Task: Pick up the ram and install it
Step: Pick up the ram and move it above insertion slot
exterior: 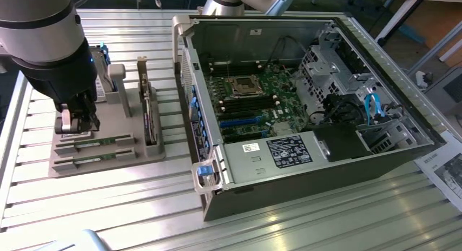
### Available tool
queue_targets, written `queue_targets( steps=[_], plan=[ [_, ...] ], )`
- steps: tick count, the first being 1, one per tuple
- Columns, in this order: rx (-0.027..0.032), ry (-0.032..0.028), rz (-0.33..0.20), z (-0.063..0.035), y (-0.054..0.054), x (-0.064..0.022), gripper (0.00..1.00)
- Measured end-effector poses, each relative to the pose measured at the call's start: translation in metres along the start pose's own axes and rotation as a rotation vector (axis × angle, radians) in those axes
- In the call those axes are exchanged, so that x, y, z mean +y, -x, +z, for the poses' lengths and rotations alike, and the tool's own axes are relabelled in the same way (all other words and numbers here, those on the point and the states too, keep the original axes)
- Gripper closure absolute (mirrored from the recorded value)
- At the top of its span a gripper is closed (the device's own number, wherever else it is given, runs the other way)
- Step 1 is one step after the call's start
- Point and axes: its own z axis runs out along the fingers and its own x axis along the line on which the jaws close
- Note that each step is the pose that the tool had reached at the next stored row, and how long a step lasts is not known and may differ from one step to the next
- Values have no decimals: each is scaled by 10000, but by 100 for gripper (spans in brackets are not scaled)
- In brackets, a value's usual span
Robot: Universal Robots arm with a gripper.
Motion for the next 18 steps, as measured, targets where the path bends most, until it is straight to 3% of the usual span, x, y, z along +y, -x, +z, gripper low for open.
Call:
queue_targets(
  steps=[6, 7, 12, 13, 18],
  plan=[
    [-4, -2, 0, 1, -2, 0, 89],
    [-5, -1, 0, 1, -2, 0, 83],
    [-4, -1, 1, 1, -2, 0, 83],
    [-4, 0, 0, 1, -2, 0, 76],
    [-2, 1, -53, 1, -2, 1, 76]
  ],
)
